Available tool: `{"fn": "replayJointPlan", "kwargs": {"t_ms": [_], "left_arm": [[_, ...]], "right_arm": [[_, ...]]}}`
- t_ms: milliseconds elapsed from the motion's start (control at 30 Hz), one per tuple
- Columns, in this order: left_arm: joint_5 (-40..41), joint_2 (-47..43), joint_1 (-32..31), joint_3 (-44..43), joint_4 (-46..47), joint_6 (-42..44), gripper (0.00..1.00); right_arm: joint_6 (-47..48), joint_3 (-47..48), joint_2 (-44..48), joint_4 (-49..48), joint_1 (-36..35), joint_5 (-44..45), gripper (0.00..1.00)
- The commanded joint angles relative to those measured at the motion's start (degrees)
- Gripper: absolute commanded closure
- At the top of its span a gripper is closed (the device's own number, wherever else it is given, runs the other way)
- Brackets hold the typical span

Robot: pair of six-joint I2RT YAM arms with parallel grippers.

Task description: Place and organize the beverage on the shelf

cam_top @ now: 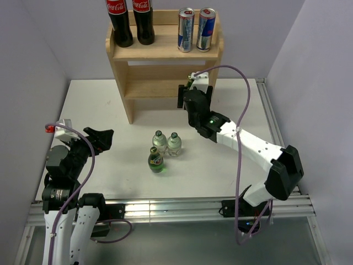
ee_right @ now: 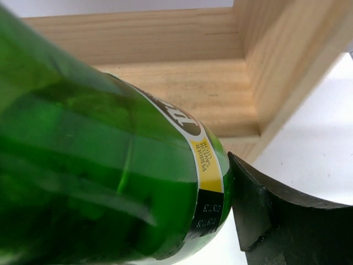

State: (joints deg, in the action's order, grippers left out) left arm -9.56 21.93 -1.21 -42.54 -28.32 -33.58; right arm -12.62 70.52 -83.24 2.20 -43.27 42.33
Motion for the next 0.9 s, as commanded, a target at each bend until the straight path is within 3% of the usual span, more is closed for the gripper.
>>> {"fn": "replayJointPlan", "kwargs": {"t_ms": [0, 300, 867], "left_arm": [[0.6, -1.1, 0.1, -0.2, 1.8, 1.2, 0.01], [0.4, -1.1, 0.1, -0.1, 1.9, 1.2, 0.01], [0.5, -1.0, 0.1, -0.1, 1.9, 1.2, 0.01]], "right_arm": [[1.5, 7.9, -0.2, -7.3, 2.0, -0.8, 1.00], [1.0, 14.6, -6.1, -6.5, 6.1, -2.8, 1.00], [-3.5, 14.6, -12.4, -8.8, 9.6, -3.4, 1.00]]}}
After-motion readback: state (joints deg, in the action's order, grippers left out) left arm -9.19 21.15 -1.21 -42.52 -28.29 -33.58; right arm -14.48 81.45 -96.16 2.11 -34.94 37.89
